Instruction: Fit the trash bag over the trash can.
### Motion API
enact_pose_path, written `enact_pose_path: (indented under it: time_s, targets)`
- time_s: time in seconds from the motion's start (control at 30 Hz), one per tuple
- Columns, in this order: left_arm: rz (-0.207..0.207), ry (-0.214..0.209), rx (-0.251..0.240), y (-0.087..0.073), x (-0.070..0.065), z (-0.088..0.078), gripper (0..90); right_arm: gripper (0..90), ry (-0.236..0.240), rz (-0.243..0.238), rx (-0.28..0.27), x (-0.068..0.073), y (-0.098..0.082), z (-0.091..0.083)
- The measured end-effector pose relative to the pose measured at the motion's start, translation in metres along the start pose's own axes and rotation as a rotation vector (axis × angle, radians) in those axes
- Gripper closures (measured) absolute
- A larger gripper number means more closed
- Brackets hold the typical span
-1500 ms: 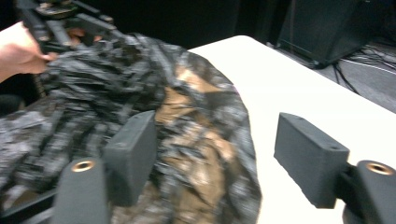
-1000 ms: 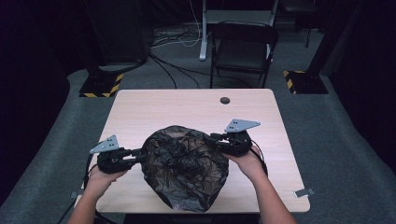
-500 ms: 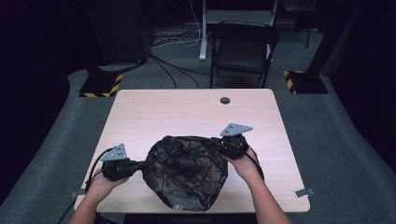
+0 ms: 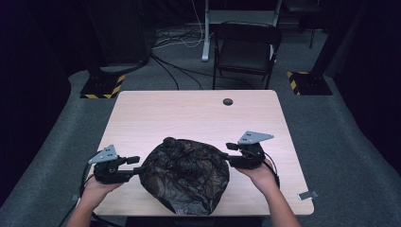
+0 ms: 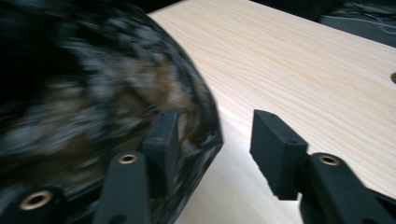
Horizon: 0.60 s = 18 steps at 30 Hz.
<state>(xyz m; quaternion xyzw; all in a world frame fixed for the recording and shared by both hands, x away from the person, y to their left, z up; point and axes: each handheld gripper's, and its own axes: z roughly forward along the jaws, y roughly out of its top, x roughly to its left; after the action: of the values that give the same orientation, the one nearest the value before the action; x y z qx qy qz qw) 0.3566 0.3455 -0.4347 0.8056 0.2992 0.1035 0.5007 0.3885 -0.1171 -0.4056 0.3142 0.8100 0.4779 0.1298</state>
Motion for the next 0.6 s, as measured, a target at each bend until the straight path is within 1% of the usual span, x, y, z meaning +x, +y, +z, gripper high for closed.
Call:
enact_pose_path:
  time_s: [0.07,0.13,0.2,0.27,0.37,0.43,0.5,0.53,0.6]
  targets:
    - [0.001,-0.009,-0.032,0.001,-0.003,-0.006,42.7,46.9,0.046,-0.005,-0.016,0.003,-0.002,-0.015]
    - [0.006,-0.015,-0.048,0.003,-0.008,-0.008,37.7,44.1,0.078,-0.015,-0.034,0.009,-0.005,-0.028]
    - [0.018,-0.022,-0.050,0.006,-0.013,-0.005,35.3,41.6,0.112,-0.027,-0.047,0.016,-0.010,-0.036]
    - [0.032,-0.025,-0.041,0.008,-0.019,0.000,34.8,38.7,0.131,-0.044,-0.044,0.023,-0.015,-0.040]
    - [0.035,-0.034,-0.022,0.008,-0.024,0.008,34.0,34.2,0.164,-0.057,-0.008,0.031,-0.025,-0.036]
    - [0.040,-0.043,-0.008,0.007,-0.027,0.011,34.0,30.5,0.158,-0.060,0.026,0.034,-0.032,-0.029]
    - [0.043,-0.032,0.006,0.005,-0.027,0.013,33.9,27.8,0.153,-0.034,0.049,0.033,-0.038,-0.023]
    - [0.043,-0.028,0.007,0.004,-0.026,0.012,33.8,27.1,0.146,-0.020,0.051,0.032,-0.041,-0.021]
    - [0.028,-0.017,0.001,0.003,-0.023,0.011,33.1,26.5,0.148,0.007,0.046,0.030,-0.043,-0.019]
